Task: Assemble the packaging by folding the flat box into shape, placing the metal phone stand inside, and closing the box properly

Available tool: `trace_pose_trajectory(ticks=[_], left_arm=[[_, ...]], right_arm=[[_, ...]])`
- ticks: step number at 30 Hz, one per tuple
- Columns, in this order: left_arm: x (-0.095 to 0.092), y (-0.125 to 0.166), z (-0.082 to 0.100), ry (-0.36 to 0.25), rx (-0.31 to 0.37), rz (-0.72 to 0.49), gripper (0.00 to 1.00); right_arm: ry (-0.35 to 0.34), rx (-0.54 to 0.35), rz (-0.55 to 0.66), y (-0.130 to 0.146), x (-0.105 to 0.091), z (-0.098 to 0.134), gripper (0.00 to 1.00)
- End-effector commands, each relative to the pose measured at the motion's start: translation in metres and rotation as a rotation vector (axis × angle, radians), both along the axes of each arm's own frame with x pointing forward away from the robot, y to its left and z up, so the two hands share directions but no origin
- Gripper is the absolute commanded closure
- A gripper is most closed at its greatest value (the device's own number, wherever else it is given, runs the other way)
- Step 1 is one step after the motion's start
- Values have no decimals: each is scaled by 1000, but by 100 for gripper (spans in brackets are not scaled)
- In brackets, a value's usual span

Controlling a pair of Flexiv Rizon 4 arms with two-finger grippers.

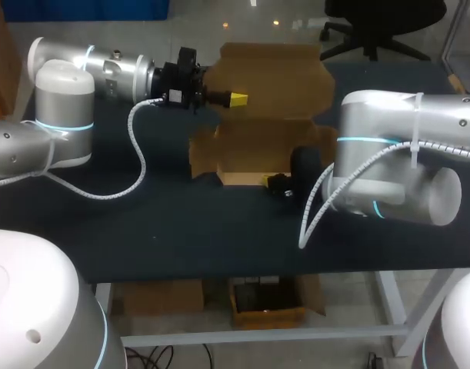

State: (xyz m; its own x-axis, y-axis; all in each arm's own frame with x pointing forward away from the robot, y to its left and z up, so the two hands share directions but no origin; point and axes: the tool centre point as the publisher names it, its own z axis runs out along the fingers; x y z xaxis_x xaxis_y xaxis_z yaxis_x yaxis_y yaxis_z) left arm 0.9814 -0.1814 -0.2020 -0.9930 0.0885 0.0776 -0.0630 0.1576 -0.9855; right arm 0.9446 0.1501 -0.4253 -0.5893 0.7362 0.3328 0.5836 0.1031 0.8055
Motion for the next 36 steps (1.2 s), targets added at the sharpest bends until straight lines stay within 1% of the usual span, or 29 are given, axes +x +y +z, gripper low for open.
trace_pose_trajectory(ticks=[1,4,14,26,36], left_arm=[[-3,1,-5,-11,-6,-9,100],[-7,-1,-9,-27,5,-18,100],[-16,-5,-17,-43,21,-31,100],[-31,-3,-28,-49,14,-40,100],[-35,-2,-33,-47,17,-36,100]], right_arm=[[-3,1,-3,2,1,-3,100],[-3,1,-3,2,1,-3,100],[-3,1,-3,2,1,-3,100],[-3,1,-3,2,1,-3,100],[-3,1,-3,2,1,-3,100]])
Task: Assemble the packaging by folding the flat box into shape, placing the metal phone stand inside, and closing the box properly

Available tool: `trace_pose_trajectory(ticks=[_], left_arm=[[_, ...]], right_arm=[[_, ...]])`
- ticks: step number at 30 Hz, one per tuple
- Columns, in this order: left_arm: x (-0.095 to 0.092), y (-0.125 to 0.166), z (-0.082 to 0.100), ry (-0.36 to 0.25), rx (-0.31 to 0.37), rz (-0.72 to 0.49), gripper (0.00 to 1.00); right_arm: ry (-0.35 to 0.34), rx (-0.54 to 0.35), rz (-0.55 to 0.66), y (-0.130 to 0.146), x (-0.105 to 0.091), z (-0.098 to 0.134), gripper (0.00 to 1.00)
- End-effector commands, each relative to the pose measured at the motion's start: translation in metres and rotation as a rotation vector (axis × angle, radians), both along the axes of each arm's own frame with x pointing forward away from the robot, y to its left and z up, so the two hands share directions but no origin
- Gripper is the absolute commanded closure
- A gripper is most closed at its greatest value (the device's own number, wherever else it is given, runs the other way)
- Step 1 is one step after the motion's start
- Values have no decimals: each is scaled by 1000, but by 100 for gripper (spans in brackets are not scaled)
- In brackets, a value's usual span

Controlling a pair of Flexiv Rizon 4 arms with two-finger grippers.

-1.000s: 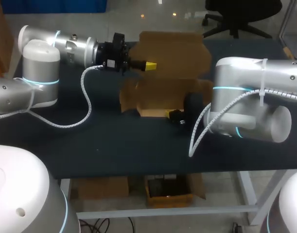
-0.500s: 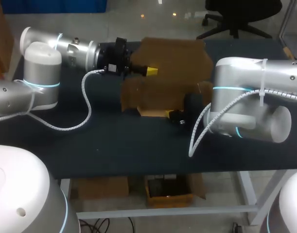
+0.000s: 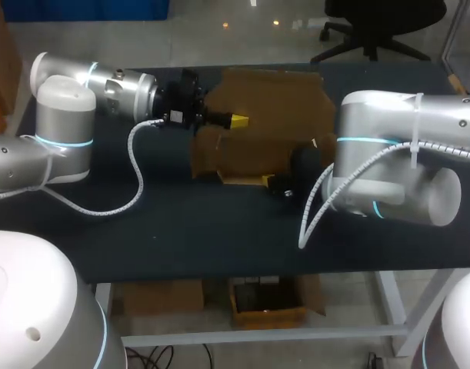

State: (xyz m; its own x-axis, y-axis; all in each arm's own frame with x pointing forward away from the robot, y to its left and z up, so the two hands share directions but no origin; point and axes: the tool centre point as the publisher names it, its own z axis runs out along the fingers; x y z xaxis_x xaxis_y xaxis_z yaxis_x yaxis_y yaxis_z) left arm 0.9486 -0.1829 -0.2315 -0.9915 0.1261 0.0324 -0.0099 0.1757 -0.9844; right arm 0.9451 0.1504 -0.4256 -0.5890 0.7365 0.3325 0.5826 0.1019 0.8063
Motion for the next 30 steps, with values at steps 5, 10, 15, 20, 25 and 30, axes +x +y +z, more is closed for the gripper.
trace_pose_trajectory(ticks=[5,10,15,20,25,30], left_arm=[[-3,-2,-7,4,8,3,100],[-3,-2,-8,4,11,6,100],[-2,-3,-10,5,12,12,100],[-2,-2,-11,3,11,17,100],[-2,-2,-10,1,9,20,100],[-2,-2,-11,2,-1,24,100]], right_arm=[[-2,0,-2,2,0,-3,100],[-2,0,-2,2,0,-3,100],[-2,0,-2,2,0,-3,100],[-2,0,-2,2,0,-3,100],[-2,0,-2,2,0,-3,100],[-2,0,-2,2,0,-3,100]])
